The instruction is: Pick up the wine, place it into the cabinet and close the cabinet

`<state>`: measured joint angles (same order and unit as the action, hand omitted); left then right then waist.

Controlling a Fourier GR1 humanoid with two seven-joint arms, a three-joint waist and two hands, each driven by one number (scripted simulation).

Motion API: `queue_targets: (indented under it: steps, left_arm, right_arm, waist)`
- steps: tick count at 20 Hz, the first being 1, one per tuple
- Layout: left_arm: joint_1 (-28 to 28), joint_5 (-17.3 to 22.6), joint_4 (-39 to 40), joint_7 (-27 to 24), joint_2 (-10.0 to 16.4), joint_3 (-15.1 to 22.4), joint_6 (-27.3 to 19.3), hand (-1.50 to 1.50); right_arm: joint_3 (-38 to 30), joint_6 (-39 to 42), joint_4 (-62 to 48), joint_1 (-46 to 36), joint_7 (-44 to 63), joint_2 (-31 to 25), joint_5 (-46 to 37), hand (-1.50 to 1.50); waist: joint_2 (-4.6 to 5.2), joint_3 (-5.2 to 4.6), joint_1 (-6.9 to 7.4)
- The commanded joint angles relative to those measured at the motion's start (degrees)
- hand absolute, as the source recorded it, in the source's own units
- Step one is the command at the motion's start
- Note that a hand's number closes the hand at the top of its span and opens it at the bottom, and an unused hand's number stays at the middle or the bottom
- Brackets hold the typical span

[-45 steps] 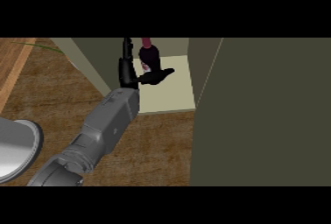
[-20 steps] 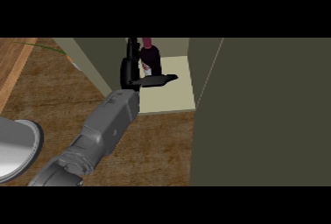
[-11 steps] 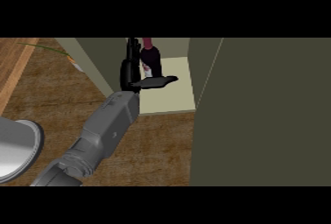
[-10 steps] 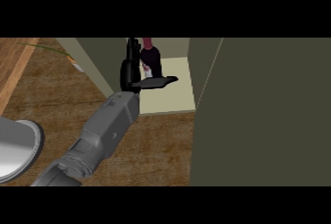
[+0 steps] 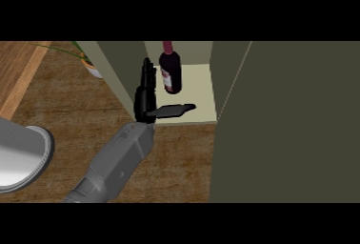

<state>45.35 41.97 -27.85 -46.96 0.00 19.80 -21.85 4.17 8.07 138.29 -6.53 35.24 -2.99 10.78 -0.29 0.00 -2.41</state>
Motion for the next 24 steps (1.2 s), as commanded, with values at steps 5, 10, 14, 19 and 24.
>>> queue_targets:
  steps: [5, 10, 14, 19, 24]
  left_arm:
    - [-12.4, 2.83, -23.37, 3.26, 0.0, 16.54, -15.83, -1.5]
    - [-19.6, -1.36, -35.0, 4.88, 0.0, 19.99, -19.85, -1.5]
    - [-27.01, -4.79, -47.0, 7.01, 0.72, 23.82, -23.98, -1.5]
    - [-32.79, -7.53, -55.17, 9.89, 4.88, 22.76, -25.58, -1.5]
    - [-40.29, -13.22, -63.91, 10.98, 6.16, 28.6, -30.75, -1.5]
  right_arm:
    - [-1.83, 0.56, 8.37, 5.75, 1.31, -1.01, 3.44, -1.5]
    - [-2.75, -1.73, 7.13, 1.63, 3.6, -1.12, 1.91, -1.5]
    - [-2.51, 0.01, 5.08, 3.11, 0.9, -1.53, 1.52, -1.5]
    - [-0.12, -1.2, 4.67, 2.74, -0.34, -0.05, -1.31, -1.5]
    - [-2.29, -1.41, 7.79, 1.5, 5.56, -2.56, 3.2, -1.5]
  waist:
    - [-0.25, 0.05, 1.77]
    - [-0.06, 0.0, 2.62]
    - [-0.03, 0.03, 2.71]
    - [0.12, 0.01, 2.57]
    - [0.11, 0.0, 2.42]
